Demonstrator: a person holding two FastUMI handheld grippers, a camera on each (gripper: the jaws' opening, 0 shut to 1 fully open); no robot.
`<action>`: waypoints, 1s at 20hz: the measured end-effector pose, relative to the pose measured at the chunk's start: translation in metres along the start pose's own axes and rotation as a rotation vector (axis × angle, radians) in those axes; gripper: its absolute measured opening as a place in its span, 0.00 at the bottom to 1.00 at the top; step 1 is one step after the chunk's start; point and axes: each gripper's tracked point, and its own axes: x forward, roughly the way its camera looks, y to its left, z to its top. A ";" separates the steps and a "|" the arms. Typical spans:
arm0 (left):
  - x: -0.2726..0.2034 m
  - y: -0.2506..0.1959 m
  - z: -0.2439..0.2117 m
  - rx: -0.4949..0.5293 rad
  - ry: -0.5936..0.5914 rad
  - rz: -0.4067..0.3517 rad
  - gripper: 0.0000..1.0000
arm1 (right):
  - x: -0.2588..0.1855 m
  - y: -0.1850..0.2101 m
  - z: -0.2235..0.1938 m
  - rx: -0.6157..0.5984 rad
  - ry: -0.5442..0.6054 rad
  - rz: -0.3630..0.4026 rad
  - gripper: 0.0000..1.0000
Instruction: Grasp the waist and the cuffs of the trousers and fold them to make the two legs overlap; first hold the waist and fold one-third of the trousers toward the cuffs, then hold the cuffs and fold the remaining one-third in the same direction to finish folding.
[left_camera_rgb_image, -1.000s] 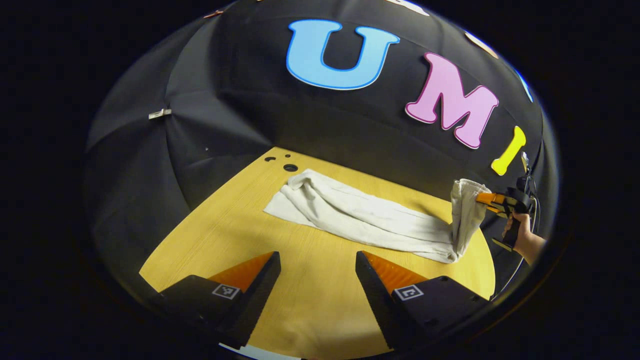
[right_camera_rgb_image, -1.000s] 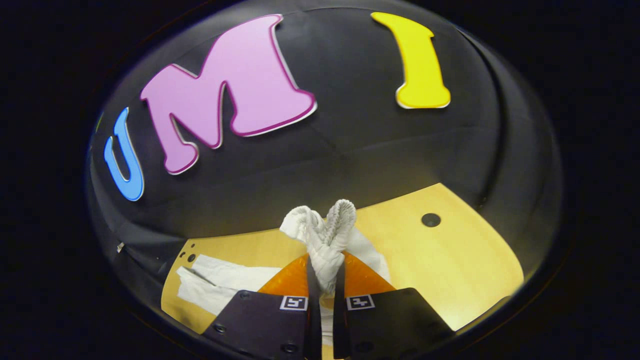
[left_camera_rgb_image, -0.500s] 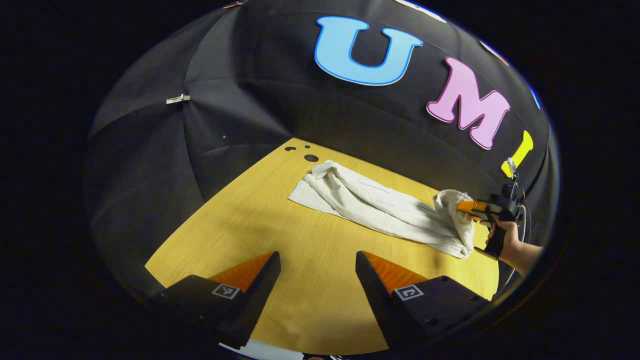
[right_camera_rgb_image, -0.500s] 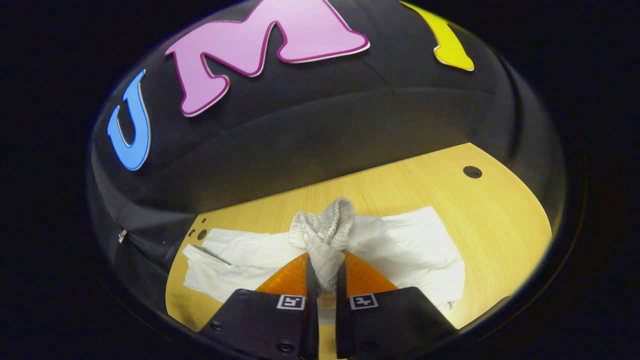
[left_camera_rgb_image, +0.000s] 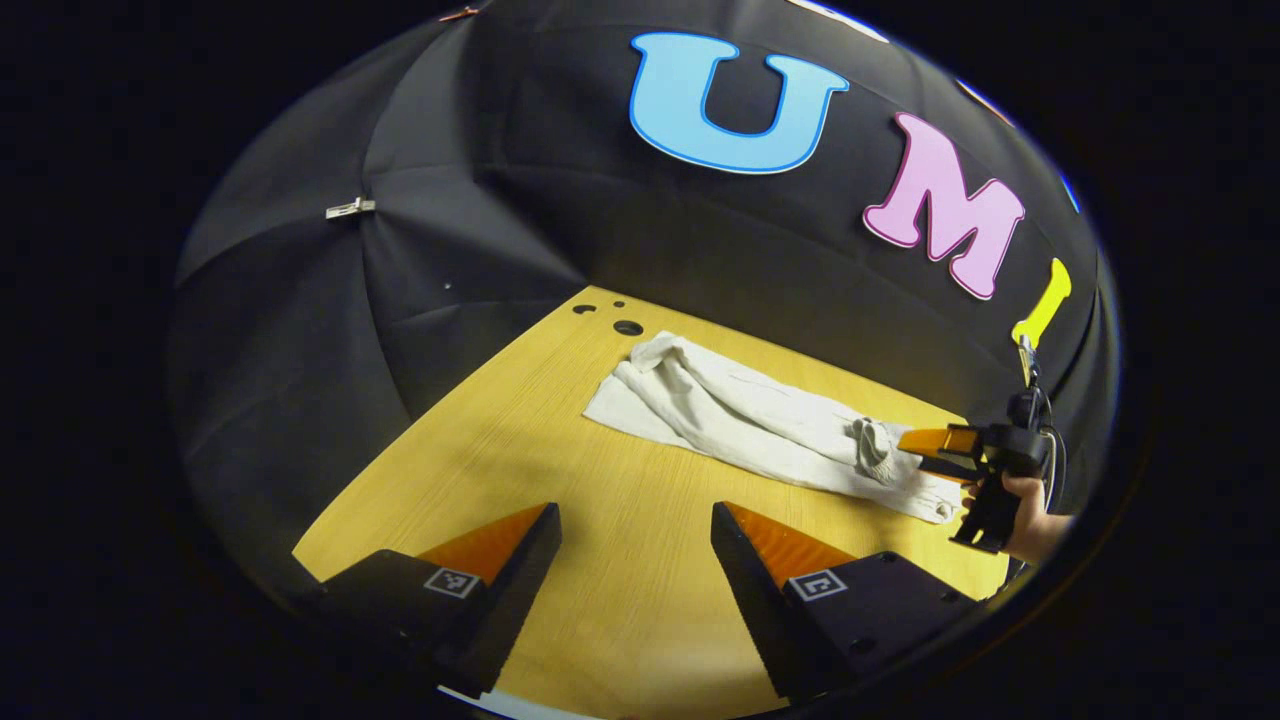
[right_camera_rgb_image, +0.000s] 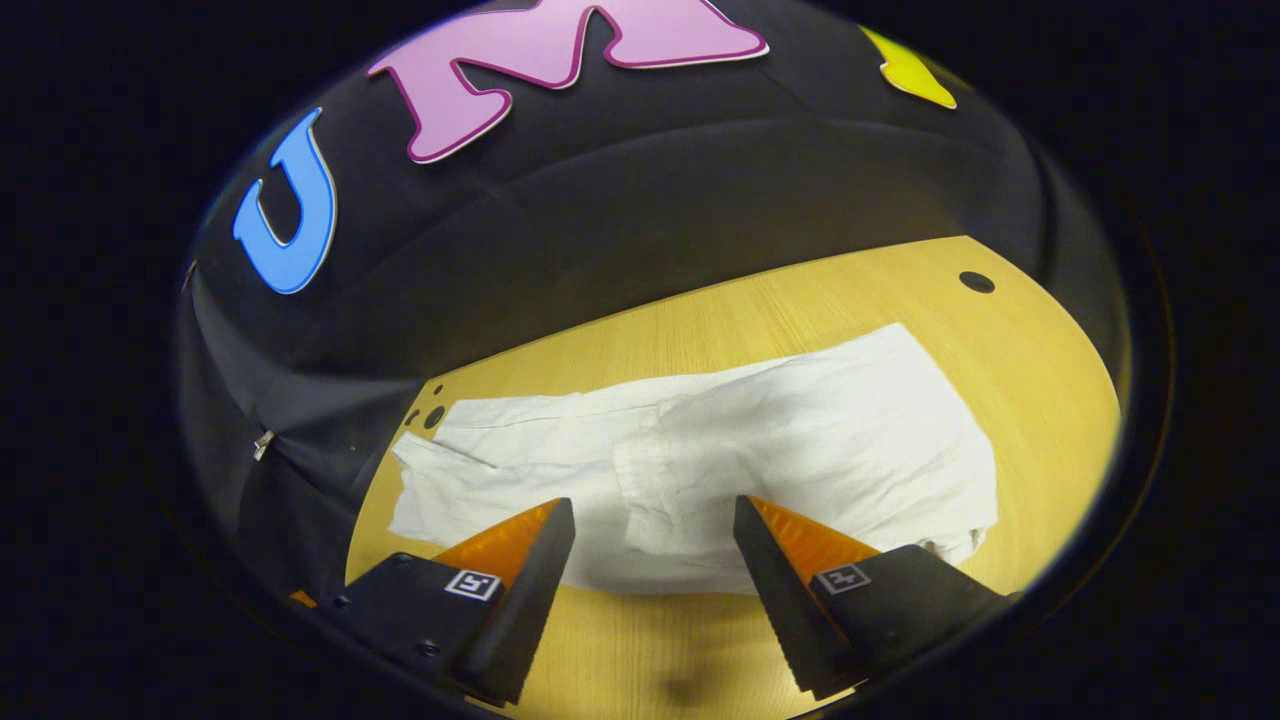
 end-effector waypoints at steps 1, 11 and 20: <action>0.008 -0.002 0.008 0.005 -0.012 -0.005 0.96 | -0.014 -0.005 0.000 0.008 -0.009 -0.004 0.98; 0.128 -0.005 0.071 0.080 -0.057 0.010 0.96 | -0.160 -0.132 -0.018 0.100 -0.069 -0.177 0.99; 0.241 0.006 0.089 0.170 -0.055 0.047 0.96 | -0.263 -0.174 -0.046 0.100 -0.081 -0.313 0.99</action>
